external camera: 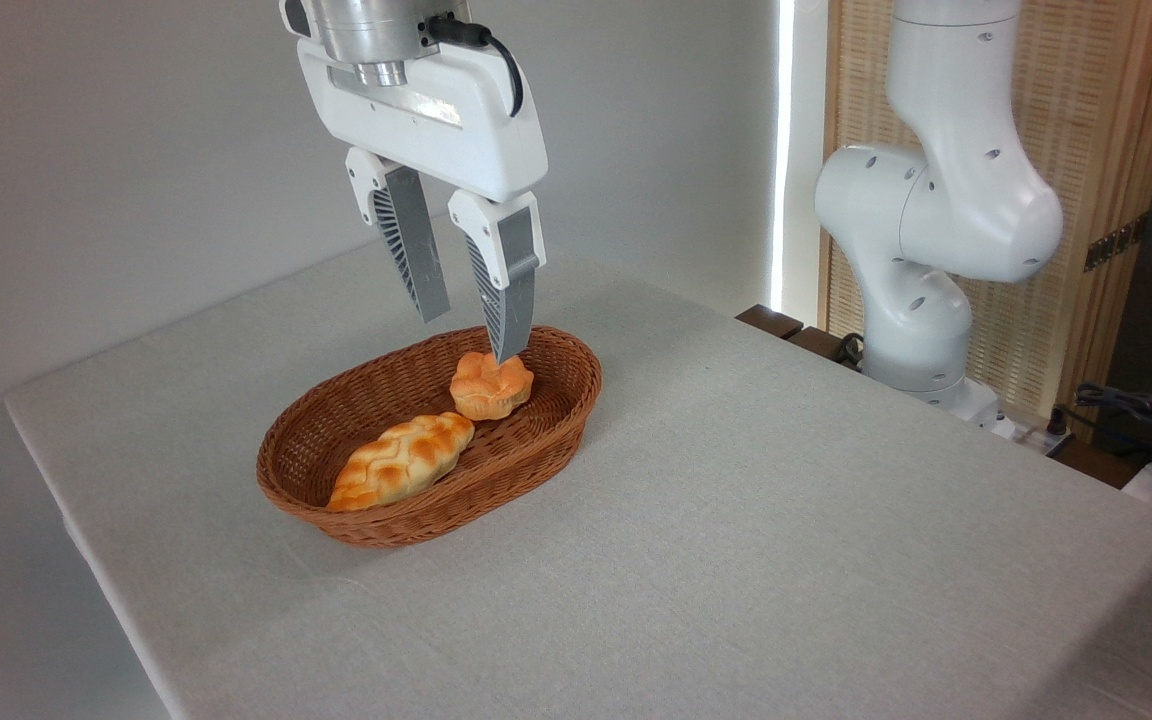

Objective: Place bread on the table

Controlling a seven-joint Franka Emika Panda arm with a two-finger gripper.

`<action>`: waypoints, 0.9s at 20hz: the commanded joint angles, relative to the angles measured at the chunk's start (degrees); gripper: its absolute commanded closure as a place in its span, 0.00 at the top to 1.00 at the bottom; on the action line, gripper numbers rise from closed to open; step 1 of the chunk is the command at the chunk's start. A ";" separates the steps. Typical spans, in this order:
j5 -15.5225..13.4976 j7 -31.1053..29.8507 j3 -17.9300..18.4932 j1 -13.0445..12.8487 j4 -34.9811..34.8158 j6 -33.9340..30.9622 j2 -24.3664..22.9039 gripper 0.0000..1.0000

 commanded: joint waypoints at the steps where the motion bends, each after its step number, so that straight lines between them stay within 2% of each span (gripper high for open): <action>1: -0.75 0.90 0.36 0.15 -1.10 1.29 -0.44 1.00; 5: -0.75 0.81 0.27 0.06 -2.77 5.41 -0.44 1.00; 15: -1.10 0.20 -0.52 -0.29 -4.17 5.25 -0.79 1.00; 18: -1.28 -0.07 -3.50 -0.64 -6.63 5.25 -1.23 1.00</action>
